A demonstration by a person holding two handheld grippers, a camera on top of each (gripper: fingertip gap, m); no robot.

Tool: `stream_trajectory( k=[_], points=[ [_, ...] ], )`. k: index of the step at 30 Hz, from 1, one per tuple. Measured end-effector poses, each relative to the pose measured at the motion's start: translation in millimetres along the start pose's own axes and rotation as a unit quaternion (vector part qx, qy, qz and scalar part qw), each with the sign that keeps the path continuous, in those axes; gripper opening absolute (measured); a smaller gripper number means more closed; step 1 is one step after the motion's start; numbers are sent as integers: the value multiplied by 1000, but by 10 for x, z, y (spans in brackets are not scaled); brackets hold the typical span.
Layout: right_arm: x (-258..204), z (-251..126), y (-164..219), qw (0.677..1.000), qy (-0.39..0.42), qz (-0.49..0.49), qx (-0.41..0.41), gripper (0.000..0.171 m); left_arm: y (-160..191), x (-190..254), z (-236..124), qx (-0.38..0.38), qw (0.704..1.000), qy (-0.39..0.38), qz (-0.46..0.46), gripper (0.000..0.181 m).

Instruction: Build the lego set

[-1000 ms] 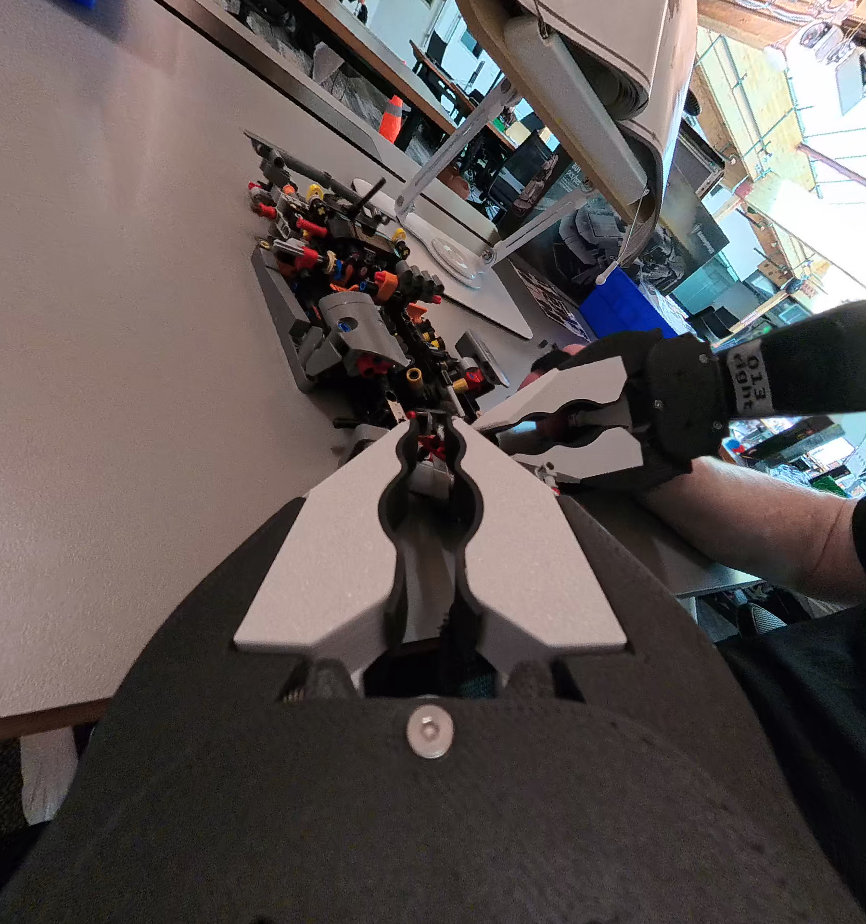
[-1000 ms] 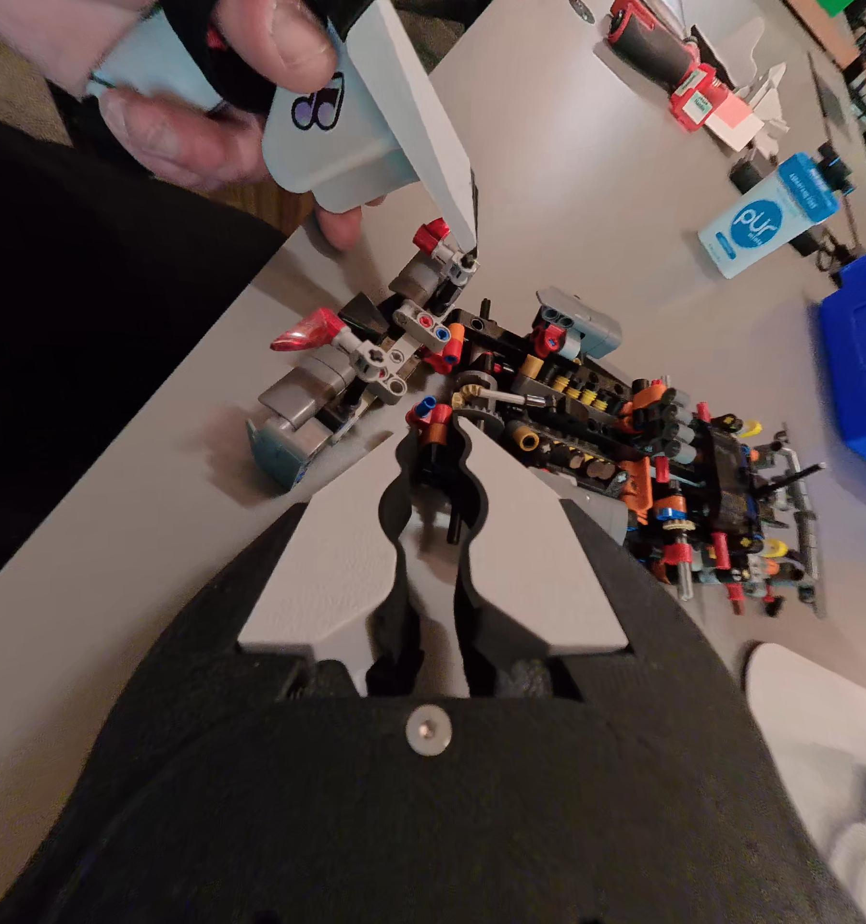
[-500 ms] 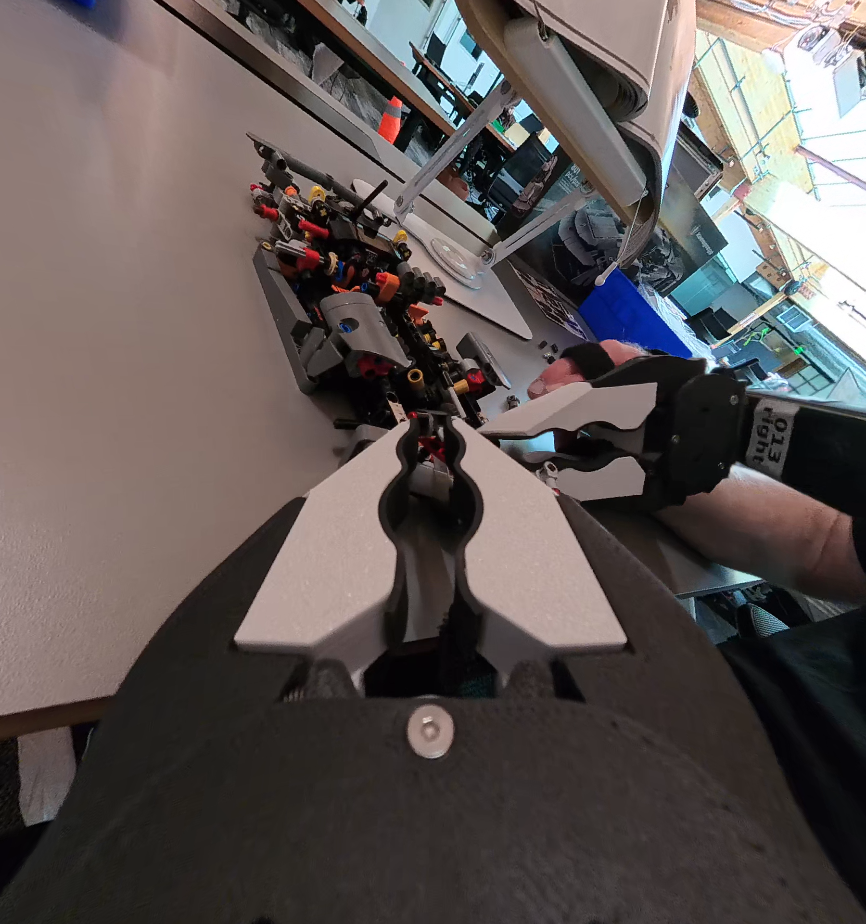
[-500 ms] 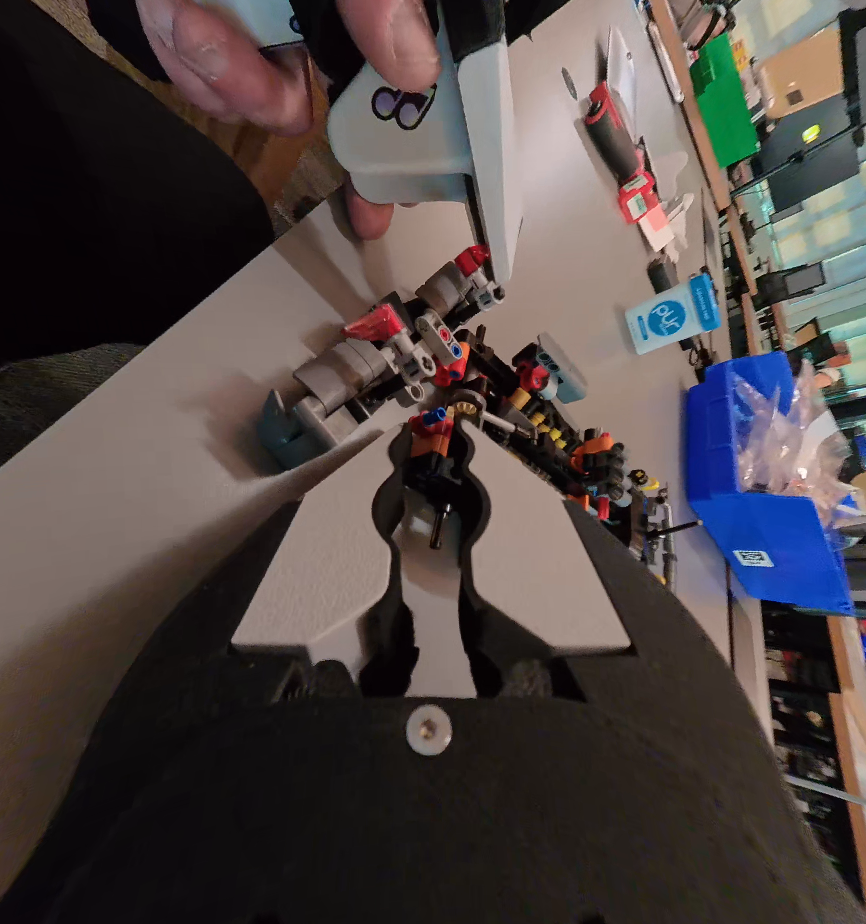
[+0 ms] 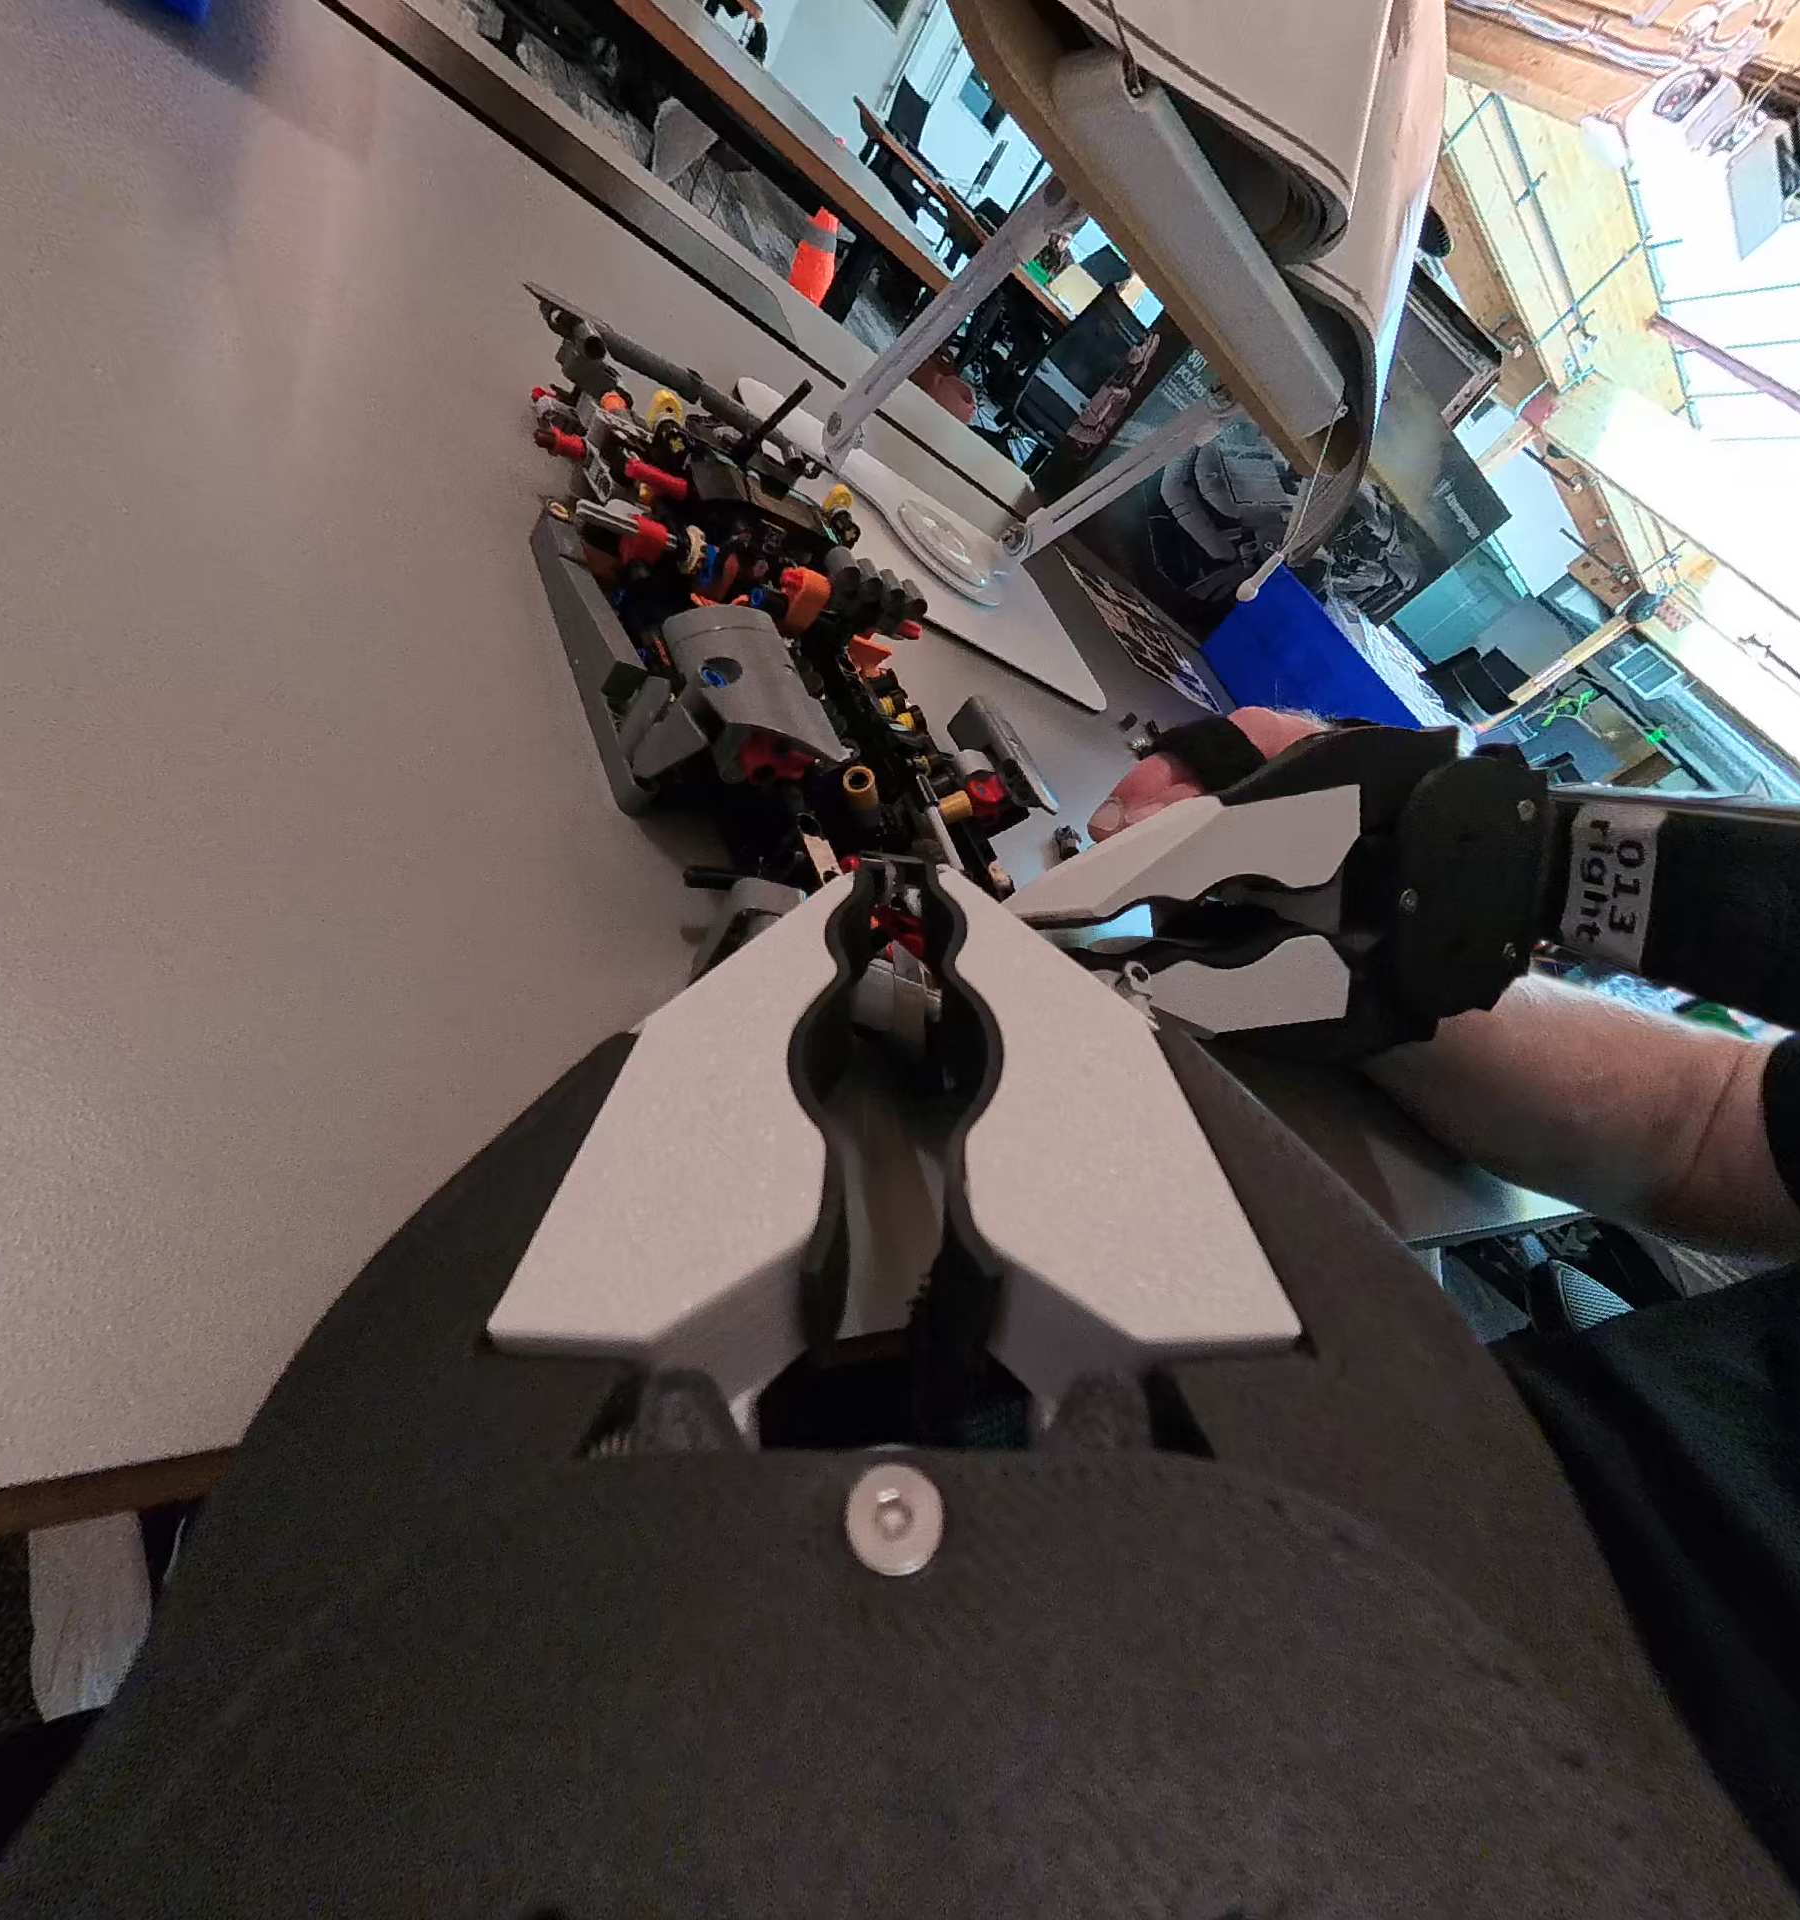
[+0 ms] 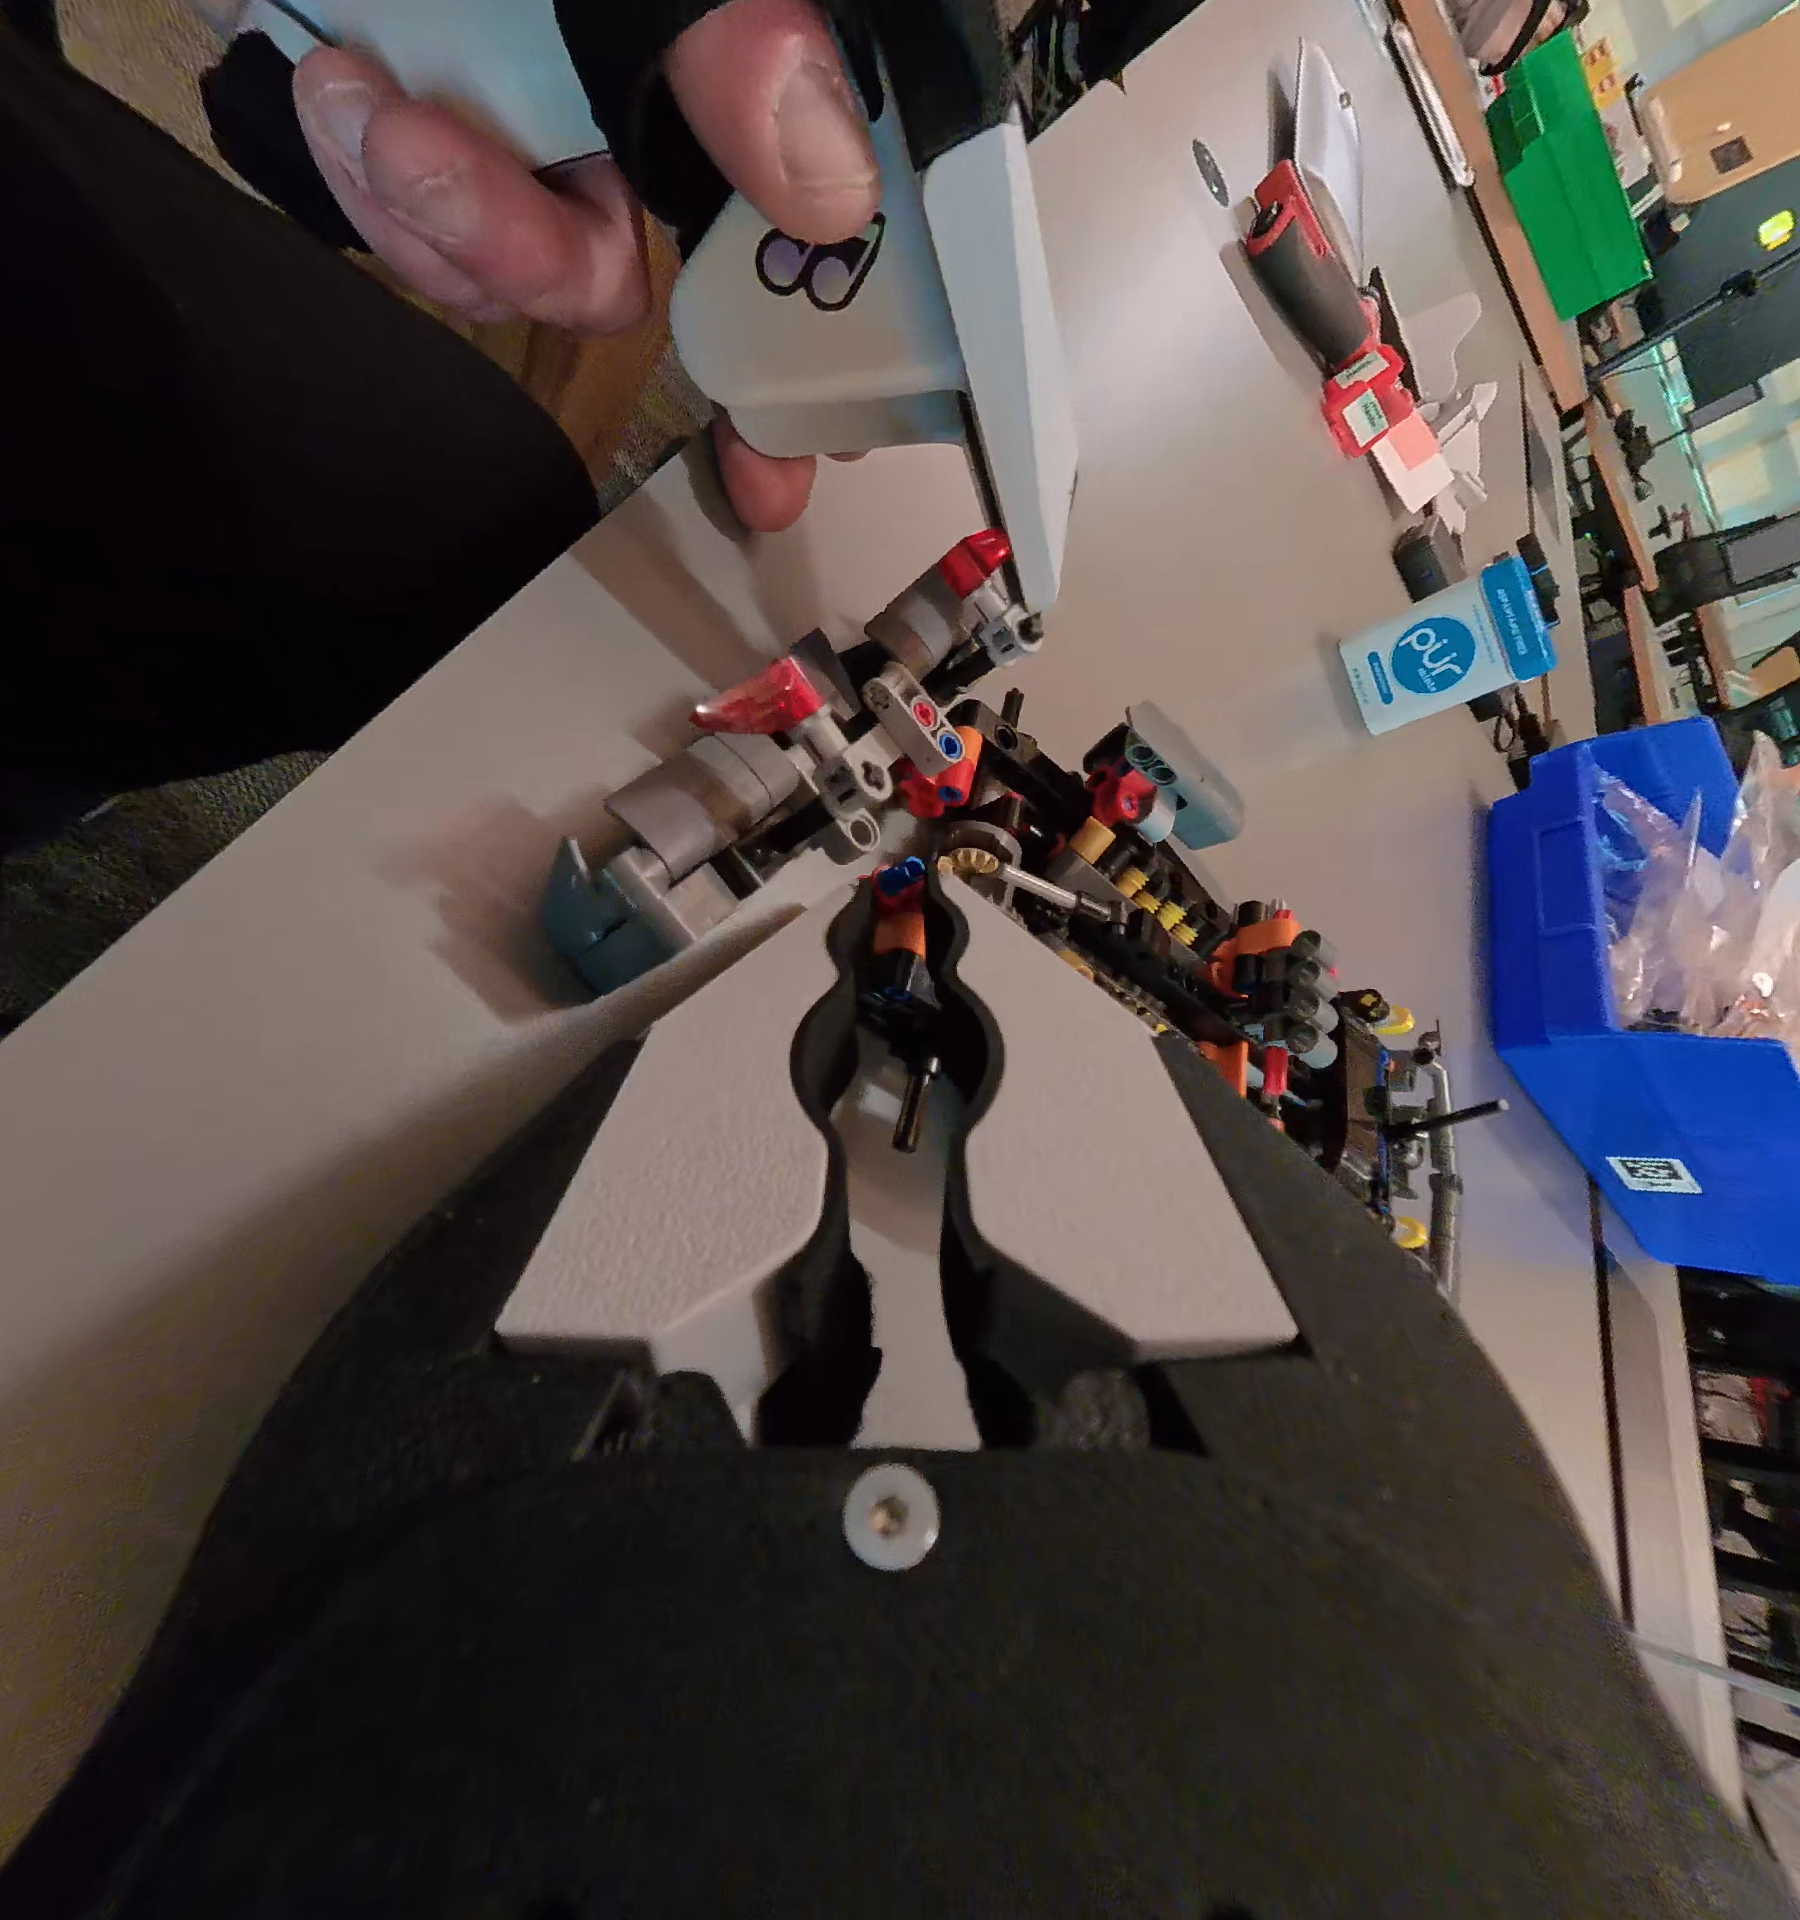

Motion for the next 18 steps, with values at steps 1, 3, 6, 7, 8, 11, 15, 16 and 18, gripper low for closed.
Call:
stream_trajectory(
  k=[1,3,6,7,8,11,15,16,18],
  points=[
    [4,-5,0,1000,-2,6,4,8,2,2,0,0,1000,0,1,7],
    [-3,-3,-21,1000,-9,12,10,13,4,5,2,-2,1000,1,3,7],
    [-38,23,6,1000,-16,-7,-3,18,5,7,1,-3,1000,3,2,7],
    [-52,27,10,1000,-15,-17,-1,20,6,6,1,-3,1000,3,2,7],
    [-63,29,12,999,-13,-29,0,20,7,8,1,-3,1000,3,3,7],
    [-32,50,5,998,-1,-59,-5,13,5,6,3,-3,1000,4,3,7],
    [-16,76,1,999,-8,-51,1,12,2,-1,-3,1,1000,2,0,7],
    [-15,74,0,999,-9,-43,1,11,2,-1,-3,1,1000,2,1,7],
    [-11,76,0,1000,-16,-14,4,10,0,-4,-2,2,1000,3,0,7]
  ],
)
Point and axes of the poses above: each gripper's, where its closed fingertips meet, z out along the fingers, y out of its underside, x = y × z across the jaws, the point moved 3 cm from there along -z, back along the fingers, and after that the axes turned 8 degrees about z, right-handed, at the moved point
